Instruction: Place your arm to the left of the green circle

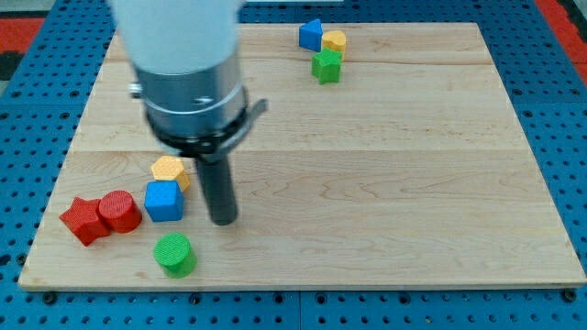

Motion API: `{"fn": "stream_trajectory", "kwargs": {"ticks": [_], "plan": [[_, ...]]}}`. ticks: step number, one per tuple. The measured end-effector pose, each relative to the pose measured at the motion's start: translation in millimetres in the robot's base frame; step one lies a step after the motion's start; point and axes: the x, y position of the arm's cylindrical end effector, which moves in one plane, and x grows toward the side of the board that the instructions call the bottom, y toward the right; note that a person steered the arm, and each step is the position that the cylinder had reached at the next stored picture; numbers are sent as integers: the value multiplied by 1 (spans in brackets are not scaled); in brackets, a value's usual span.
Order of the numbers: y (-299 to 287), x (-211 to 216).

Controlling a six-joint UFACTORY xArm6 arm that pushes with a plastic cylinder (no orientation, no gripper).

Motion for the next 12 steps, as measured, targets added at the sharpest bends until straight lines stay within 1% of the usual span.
{"fn": "stream_trajectory", "kwargs": {"ticks": [1, 3, 4, 5, 7, 8, 10, 12], "plan": [[0, 0], [-26, 9], [-28, 9], [-53, 9], [-56, 9], [-56, 22], [-56, 26], [-86, 26]]}}
